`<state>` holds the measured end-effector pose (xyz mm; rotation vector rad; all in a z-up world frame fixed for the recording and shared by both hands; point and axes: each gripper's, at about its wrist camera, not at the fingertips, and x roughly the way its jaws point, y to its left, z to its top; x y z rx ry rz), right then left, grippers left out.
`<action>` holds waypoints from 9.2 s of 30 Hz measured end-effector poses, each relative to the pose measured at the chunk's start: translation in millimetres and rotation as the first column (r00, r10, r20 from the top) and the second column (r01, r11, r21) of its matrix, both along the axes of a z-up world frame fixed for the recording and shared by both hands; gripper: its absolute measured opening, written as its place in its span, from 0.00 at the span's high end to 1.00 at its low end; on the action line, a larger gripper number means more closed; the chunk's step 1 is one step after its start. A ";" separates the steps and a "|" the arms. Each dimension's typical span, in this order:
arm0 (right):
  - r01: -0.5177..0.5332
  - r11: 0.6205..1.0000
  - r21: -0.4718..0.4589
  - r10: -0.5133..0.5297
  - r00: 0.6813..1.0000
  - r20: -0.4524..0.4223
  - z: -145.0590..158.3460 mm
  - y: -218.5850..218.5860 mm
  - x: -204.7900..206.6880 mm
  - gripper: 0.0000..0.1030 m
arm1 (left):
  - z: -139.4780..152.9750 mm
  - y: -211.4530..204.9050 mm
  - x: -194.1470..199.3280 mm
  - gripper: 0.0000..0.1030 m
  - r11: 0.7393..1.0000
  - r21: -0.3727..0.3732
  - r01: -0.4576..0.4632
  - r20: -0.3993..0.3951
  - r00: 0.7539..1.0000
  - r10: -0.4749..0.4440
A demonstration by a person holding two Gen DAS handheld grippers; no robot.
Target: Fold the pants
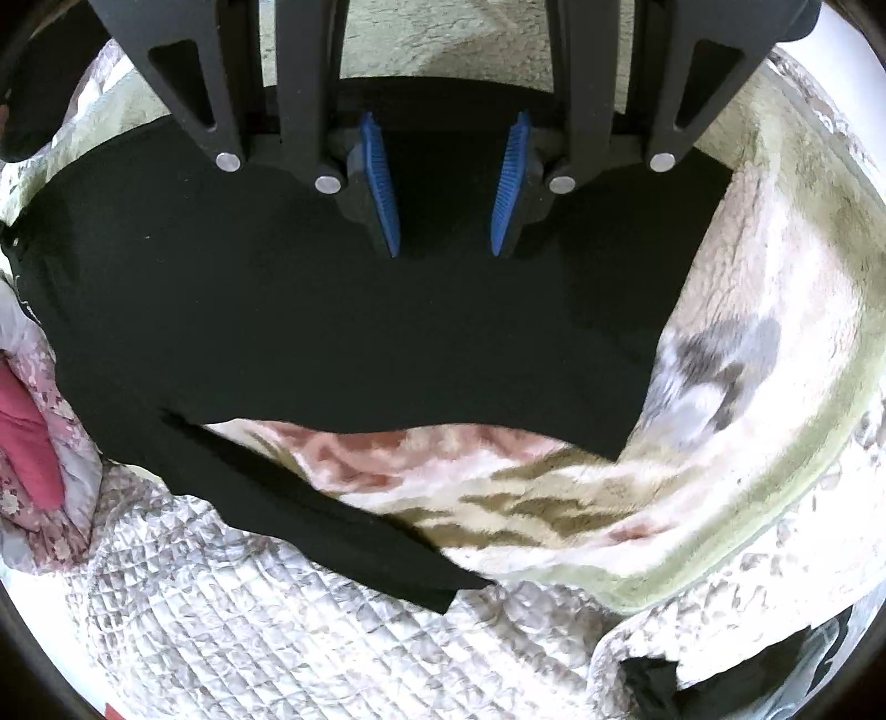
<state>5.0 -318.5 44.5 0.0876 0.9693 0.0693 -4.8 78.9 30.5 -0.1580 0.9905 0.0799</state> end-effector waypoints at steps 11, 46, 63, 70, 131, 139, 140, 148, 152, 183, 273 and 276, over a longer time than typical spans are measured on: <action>-0.158 0.987 0.017 0.157 0.986 0.058 26.8 25.0 55.1 0.44 | 38.8 -42.5 56.0 0.54 0.982 -0.008 0.191 0.068 0.979 -0.190; -0.361 0.922 -0.140 0.362 0.932 -0.023 -16.1 75.5 307.6 0.93 | -18.9 -103.3 323.8 0.85 0.927 0.251 0.277 0.067 0.951 -0.303; -0.327 0.938 0.112 0.321 0.944 0.071 22.1 50.0 27.9 0.93 | 59.6 -56.7 80.1 0.96 0.975 0.013 0.221 0.271 0.938 -0.217; -0.225 0.956 0.187 0.232 0.973 -0.017 -3.0 37.4 -12.0 0.75 | -0.7 -55.7 12.5 0.95 0.983 -0.043 0.176 0.060 0.983 -0.173; 0.259 0.903 0.342 -0.247 0.966 -0.079 -0.2 -68.6 -35.3 0.51 | -10.9 52.0 0.3 0.95 0.954 -0.170 -0.247 0.088 0.960 0.264; 0.313 0.879 0.359 -0.317 0.947 -0.050 3.8 -83.4 -32.9 0.51 | 15.9 53.3 -20.7 0.95 0.954 -0.155 -0.257 0.151 0.948 0.280; 0.319 0.873 0.369 -0.323 0.945 -0.053 3.4 -85.3 -31.8 0.51 | 17.2 54.4 -22.3 0.95 0.953 -0.154 -0.259 0.152 0.947 0.282; 0.413 0.846 0.337 -0.432 0.902 -0.019 14.4 -102.1 -37.4 0.51 | 16.2 59.5 -26.1 0.95 0.950 -0.164 -0.267 0.131 0.948 0.289; 0.417 0.831 0.369 -0.427 0.902 -0.057 6.4 -112.0 -30.7 0.50 | 11.7 56.8 -22.7 0.95 0.951 -0.191 -0.244 0.117 0.956 0.269; 0.439 0.758 0.482 -0.454 0.886 -0.092 3.9 -122.1 -35.2 0.91 | 13.5 81.0 -44.7 0.96 0.910 -0.259 -0.323 0.064 0.935 0.350; -0.205 0.978 0.024 0.205 0.979 0.020 4.8 70.7 -11.5 0.54 | 21.2 -16.1 -4.8 0.69 0.998 -0.041 0.041 0.153 0.988 -0.034; -0.302 0.953 -0.002 0.302 0.953 0.002 -13.1 110.9 -33.0 0.54 | 16.1 -50.3 -18.6 0.69 0.990 -0.065 0.128 0.142 0.983 -0.118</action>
